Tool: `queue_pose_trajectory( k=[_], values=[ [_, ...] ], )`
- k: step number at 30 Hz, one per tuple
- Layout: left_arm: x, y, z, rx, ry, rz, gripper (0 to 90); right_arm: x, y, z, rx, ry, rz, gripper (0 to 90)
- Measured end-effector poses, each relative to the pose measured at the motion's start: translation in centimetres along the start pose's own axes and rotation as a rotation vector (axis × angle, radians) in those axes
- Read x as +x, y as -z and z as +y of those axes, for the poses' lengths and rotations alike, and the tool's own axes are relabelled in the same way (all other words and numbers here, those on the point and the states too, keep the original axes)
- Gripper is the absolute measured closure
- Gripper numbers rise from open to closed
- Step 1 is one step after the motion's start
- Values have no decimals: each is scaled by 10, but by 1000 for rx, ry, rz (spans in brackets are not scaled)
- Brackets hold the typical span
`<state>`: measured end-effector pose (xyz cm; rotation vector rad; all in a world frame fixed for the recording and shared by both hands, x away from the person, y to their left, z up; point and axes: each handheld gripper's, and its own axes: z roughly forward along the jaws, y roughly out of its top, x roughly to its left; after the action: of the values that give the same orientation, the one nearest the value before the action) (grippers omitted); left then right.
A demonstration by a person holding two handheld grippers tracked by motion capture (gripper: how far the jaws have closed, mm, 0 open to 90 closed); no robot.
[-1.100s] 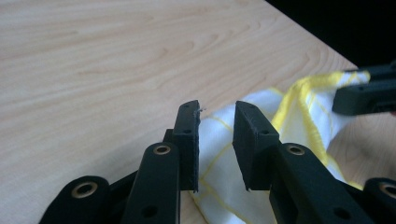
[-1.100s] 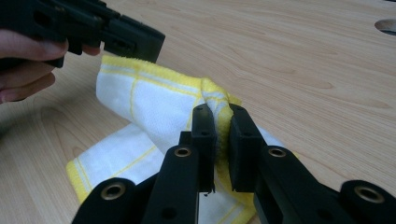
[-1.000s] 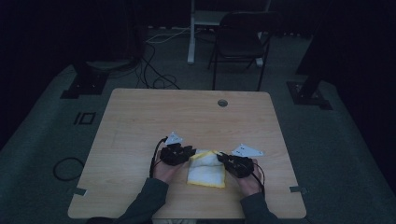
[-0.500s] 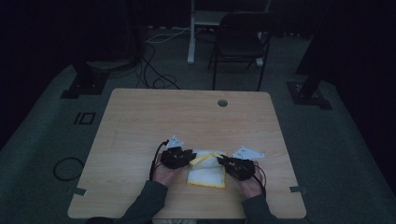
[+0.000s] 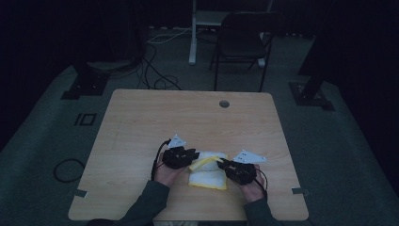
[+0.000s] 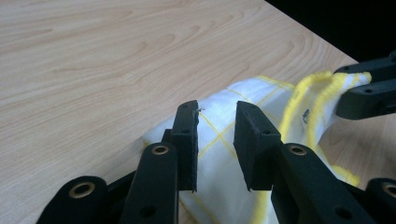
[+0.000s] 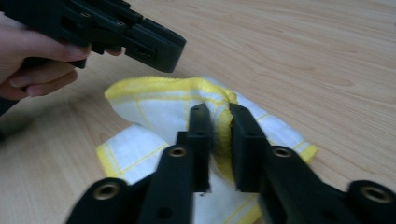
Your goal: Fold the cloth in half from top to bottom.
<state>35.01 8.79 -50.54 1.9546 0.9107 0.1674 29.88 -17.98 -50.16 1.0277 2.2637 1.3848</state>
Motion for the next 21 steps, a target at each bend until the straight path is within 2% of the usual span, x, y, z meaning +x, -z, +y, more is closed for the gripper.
queue_pose_trajectory(
  k=[3,9,14,21],
  values=[
    [-3,-3,-3,15,-3,-5,707,-1,4,1,-31,-13,3,659],
    [-14,-11,-14,58,-33,-32,706,-6,14,5,-103,-41,-15,603],
    [-22,-11,-30,89,-48,-42,705,-11,16,3,-91,-55,-36,593],
    [-21,1,-45,70,-52,-33,703,-19,14,-2,-69,-69,-76,569]
  ],
)
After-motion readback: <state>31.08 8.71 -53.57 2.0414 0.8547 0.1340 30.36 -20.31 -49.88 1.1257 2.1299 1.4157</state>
